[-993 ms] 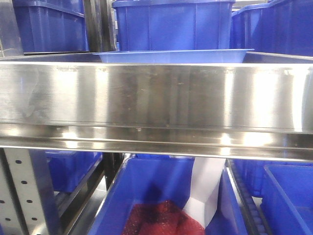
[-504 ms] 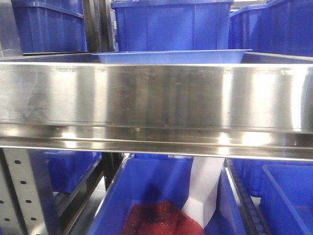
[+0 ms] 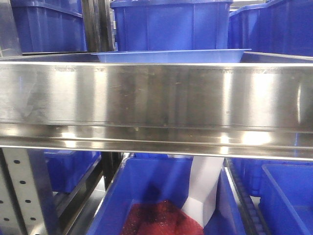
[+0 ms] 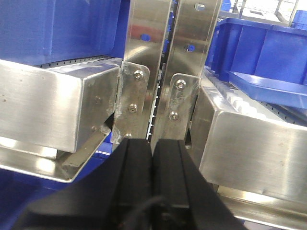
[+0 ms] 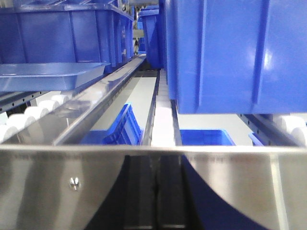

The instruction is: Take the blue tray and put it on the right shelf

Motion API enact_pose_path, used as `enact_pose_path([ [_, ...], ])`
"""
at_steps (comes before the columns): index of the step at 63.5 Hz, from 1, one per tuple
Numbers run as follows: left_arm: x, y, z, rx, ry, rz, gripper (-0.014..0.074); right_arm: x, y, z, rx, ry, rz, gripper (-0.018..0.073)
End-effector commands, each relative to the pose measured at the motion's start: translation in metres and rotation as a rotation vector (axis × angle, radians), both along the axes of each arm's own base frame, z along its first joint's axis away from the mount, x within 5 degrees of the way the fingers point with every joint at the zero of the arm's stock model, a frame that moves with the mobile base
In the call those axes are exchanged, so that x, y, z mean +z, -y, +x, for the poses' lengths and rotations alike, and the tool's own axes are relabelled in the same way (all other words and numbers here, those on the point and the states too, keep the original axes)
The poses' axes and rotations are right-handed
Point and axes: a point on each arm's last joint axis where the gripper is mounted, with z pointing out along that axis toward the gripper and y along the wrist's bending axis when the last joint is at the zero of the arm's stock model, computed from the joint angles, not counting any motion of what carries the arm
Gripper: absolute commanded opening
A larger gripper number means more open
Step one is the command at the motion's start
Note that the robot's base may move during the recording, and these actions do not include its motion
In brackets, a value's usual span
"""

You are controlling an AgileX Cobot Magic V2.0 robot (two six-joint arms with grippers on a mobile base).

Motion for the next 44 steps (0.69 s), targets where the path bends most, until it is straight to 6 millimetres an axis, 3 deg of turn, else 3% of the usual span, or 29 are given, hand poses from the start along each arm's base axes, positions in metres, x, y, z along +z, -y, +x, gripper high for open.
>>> enact_pose_path([
  [1, -0.0014, -0.0014, 0.0000, 0.015, 0.074, -0.007, -0.0048, 0.0157, 0.0009, -0.0034, -0.016, 0.133, -0.015, 0.0017],
  [44, -0.0015, -0.0014, 0.0001, 0.015, 0.072, -0.007, -0.0048, 0.0147, 0.0007, -0.0036, -0.014, 0.124, -0.014, 0.0017],
])
